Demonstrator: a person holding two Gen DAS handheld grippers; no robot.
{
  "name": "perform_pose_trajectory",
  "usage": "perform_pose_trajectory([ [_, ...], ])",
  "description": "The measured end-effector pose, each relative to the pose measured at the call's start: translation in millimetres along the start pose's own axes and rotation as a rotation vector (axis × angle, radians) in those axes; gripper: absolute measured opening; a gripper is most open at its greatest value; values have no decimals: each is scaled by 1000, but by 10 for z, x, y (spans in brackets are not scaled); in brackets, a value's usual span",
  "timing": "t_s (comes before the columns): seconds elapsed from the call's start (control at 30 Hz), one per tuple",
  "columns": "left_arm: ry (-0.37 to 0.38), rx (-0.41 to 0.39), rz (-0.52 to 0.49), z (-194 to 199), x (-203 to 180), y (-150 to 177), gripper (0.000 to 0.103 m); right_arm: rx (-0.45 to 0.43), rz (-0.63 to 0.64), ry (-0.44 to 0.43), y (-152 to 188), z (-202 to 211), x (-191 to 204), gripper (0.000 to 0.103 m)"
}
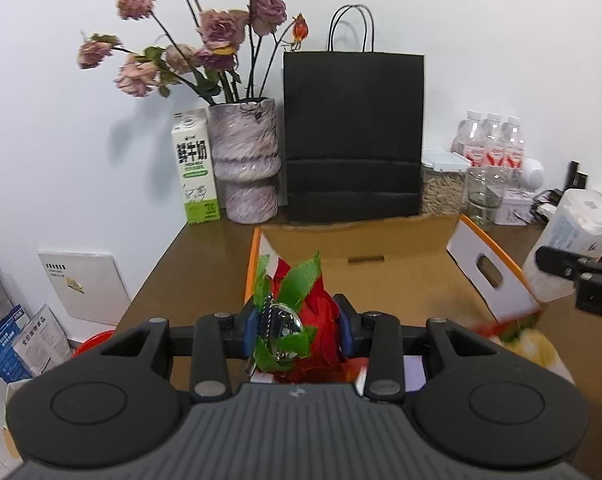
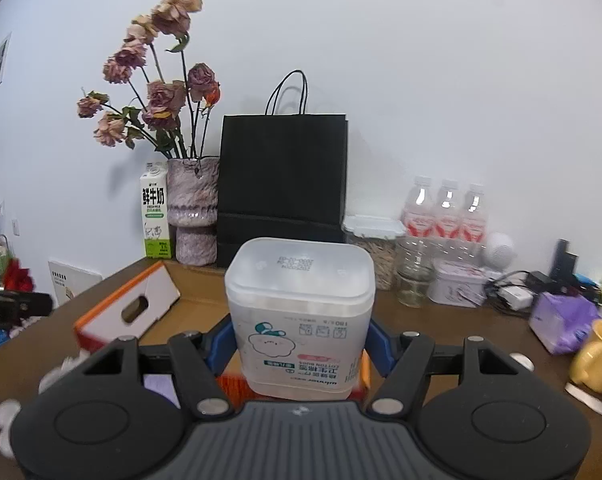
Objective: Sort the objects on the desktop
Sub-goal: 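Carry the red package into the cardboard box while right carries the white box there, then open left tool to drop the package while right releases the white box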
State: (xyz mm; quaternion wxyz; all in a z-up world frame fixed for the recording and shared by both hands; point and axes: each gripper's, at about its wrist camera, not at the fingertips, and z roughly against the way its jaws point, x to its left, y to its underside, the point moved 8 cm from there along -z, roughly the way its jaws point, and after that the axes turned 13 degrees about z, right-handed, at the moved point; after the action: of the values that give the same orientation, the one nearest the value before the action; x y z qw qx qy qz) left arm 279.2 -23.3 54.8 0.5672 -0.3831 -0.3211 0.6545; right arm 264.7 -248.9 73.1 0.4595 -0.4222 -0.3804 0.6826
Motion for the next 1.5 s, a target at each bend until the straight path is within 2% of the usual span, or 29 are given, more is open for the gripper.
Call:
perform_pose_trajectory([
  [0.07,-11,29,10,-256,-85,-106,38,34,3,-5,-98,-285,-18,65],
  [0.2,-55,144,36,-886,-217,-197,38,140,-4,-19,-214,-933,-4,65],
  [0.37,-132,250,12,-1565,-281,-144,38,281,-18,-66,-124,-1688,64,65],
  [0.47,-172,332,22,-1920,-266,-55,38,383,22,-82,4,-2049,158,65],
  [0.67,-223,407,12,-2222,-171,96,38,526,30,-78,334,-2424,244,65],
  [0.77,-227,434,6,-2289,-138,154,44,563,43,-84,416,-2457,261,68],
  [0.83,-213,435,12,-2306,-139,161,53,566,58,-84,421,-2461,290,83],
  [0.87,-193,436,8,-2300,-159,167,61,561,67,-79,405,-2447,306,91],
  [0.9,-178,434,2,-2296,-187,162,72,550,77,-74,388,-2433,314,91],
  [0.93,-176,419,-10,-2275,-209,147,75,545,84,-73,377,-2421,320,91],
  [1.0,-260,370,-40,-2230,-187,104,102,553,88,-58,382,-2411,307,92],
  [1.2,-207,341,3,-2105,-162,32,103,540,30,-73,372,-2277,210,92],
  [1.5,-120,235,-28,-1572,-226,-146,103,393,7,-114,54,-1719,150,94],
])
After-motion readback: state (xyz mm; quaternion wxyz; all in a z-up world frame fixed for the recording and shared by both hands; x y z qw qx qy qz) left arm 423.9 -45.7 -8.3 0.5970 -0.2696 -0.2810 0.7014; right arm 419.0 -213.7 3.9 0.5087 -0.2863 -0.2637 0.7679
